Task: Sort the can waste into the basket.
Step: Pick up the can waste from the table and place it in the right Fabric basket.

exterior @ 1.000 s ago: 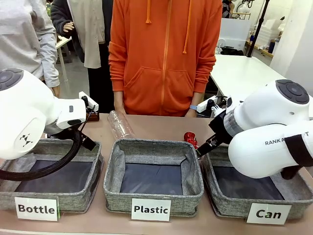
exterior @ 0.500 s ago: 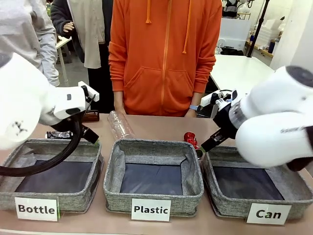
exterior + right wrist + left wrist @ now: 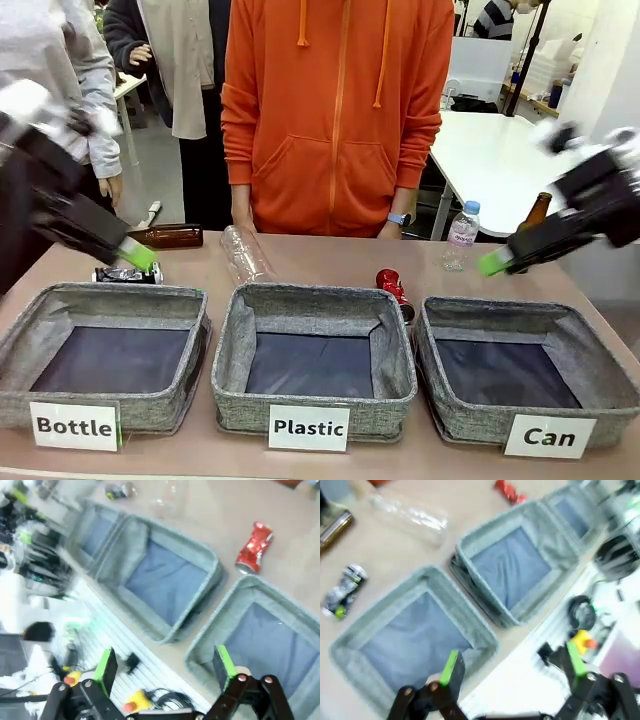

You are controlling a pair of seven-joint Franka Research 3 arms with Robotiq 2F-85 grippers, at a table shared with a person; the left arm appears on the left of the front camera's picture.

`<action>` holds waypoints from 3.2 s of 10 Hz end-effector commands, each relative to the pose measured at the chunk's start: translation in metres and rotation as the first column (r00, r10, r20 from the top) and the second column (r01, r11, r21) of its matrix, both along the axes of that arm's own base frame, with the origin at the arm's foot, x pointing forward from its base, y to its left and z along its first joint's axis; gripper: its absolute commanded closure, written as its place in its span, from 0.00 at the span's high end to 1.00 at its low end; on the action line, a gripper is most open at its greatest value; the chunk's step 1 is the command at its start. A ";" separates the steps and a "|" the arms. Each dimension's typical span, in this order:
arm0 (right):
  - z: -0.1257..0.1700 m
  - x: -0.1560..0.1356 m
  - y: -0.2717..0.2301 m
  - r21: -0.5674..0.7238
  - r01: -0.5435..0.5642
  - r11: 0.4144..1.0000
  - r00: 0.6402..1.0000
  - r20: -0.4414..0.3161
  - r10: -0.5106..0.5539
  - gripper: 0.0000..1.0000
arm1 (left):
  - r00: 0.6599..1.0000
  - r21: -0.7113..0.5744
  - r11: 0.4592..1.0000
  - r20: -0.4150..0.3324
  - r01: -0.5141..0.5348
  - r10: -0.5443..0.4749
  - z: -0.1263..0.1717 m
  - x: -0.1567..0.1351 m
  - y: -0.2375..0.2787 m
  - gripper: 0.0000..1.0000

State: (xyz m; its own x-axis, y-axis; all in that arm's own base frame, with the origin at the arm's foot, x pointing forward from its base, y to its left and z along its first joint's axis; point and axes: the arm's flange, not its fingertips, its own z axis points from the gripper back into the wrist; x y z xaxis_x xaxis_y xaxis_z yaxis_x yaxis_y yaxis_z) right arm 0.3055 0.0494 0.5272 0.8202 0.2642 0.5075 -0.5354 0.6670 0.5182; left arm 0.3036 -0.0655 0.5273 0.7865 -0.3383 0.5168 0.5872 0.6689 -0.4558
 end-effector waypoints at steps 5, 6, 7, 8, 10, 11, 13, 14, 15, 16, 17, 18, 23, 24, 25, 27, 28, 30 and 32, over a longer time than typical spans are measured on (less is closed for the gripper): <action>-0.053 -0.048 -0.187 0.558 0.244 0.793 0.965 -0.060 -0.255 1.00 | 0.917 -0.582 0.713 -0.176 -0.391 0.358 -0.059 -0.037 0.225 1.00; -0.068 -0.058 -0.211 0.608 0.300 0.735 0.946 -0.086 -0.314 1.00 | 0.882 -0.612 0.644 -0.226 -0.459 0.413 -0.082 -0.049 0.251 1.00; -0.081 -0.065 -0.230 0.641 0.353 0.681 0.922 -0.116 -0.369 1.00 | 0.842 -0.635 0.571 -0.267 -0.520 0.469 -0.097 -0.058 0.258 1.00; -0.098 -0.069 -0.248 0.657 0.438 0.613 0.882 -0.180 -0.436 1.00 | 0.792 -0.670 0.470 -0.310 -0.574 0.526 -0.104 -0.070 0.240 1.00; -0.116 -0.068 -0.257 0.650 0.525 0.550 0.827 -0.237 -0.509 1.00 | 0.757 -0.667 0.432 -0.320 -0.607 0.569 -0.105 -0.070 0.203 1.00; -0.092 -0.066 -0.277 0.644 0.461 0.610 0.873 -0.204 -0.444 1.00 | 0.775 -0.646 0.466 -0.342 -0.605 0.532 -0.092 -0.052 0.301 1.00; -0.092 -0.066 -0.277 0.644 0.461 0.610 0.873 -0.204 -0.444 1.00 | 0.775 -0.646 0.466 -0.342 -0.605 0.532 -0.092 -0.052 0.301 1.00; -0.092 -0.066 -0.277 0.644 0.461 0.610 0.873 -0.204 -0.444 1.00 | 0.775 -0.646 0.466 -0.342 -0.605 0.532 -0.092 -0.052 0.301 1.00; -0.092 -0.066 -0.277 0.644 0.461 0.610 0.873 -0.204 -0.444 1.00 | 0.775 -0.646 0.466 -0.342 -0.605 0.532 -0.092 -0.052 0.301 1.00; -0.092 -0.066 -0.277 0.644 0.461 0.610 0.873 -0.204 -0.444 1.00 | 0.775 -0.646 0.466 -0.342 -0.605 0.532 -0.092 -0.052 0.301 1.00; -0.093 -0.066 -0.275 0.626 0.478 0.616 0.869 -0.238 -0.433 1.00 | 0.775 -0.646 0.466 -0.342 -0.605 0.532 -0.092 -0.052 0.301 1.00; -0.090 -0.062 -0.260 0.580 0.507 0.637 0.853 -0.234 -0.466 1.00 | 0.775 -0.646 0.466 -0.342 -0.605 0.532 -0.092 -0.052 0.301 1.00; 0.000 0.039 -0.069 0.032 0.403 0.915 0.914 -0.058 -0.401 1.00 | 0.775 -0.646 0.466 -0.342 -0.605 0.532 -0.092 -0.052 0.301 1.00; 0.000 0.058 -0.027 -0.101 0.366 0.925 0.928 -0.036 -0.371 1.00 | 0.775 -0.646 0.466 -0.342 -0.605 0.532 -0.092 -0.052 0.301 1.00; -0.006 0.070 0.014 -0.234 0.367 0.900 0.925 -0.012 -0.380 1.00 | 0.775 -0.646 0.466 -0.342 -0.605 0.532 -0.092 -0.052 0.301 1.00; -0.026 0.080 0.077 -0.422 0.247 0.872 0.964 0.013 -0.266 1.00 | 0.775 -0.646 0.466 -0.342 -0.605 0.532 -0.092 -0.052 0.301 1.00; -0.023 0.078 0.079 -0.414 0.253 0.874 0.965 0.042 -0.260 1.00 | 0.775 -0.646 0.466 -0.342 -0.605 0.532 -0.092 -0.052 0.301 1.00; -0.024 0.061 0.084 -0.328 0.278 0.903 0.959 0.036 -0.282 1.00 | 0.775 -0.646 0.466 -0.342 -0.605 0.532 -0.092 -0.052 0.301 1.00; -0.032 0.070 0.090 -0.378 0.236 0.895 0.969 0.025 -0.245 1.00 | 0.775 -0.646 0.466 -0.342 -0.605 0.532 -0.092 -0.052 0.301 1.00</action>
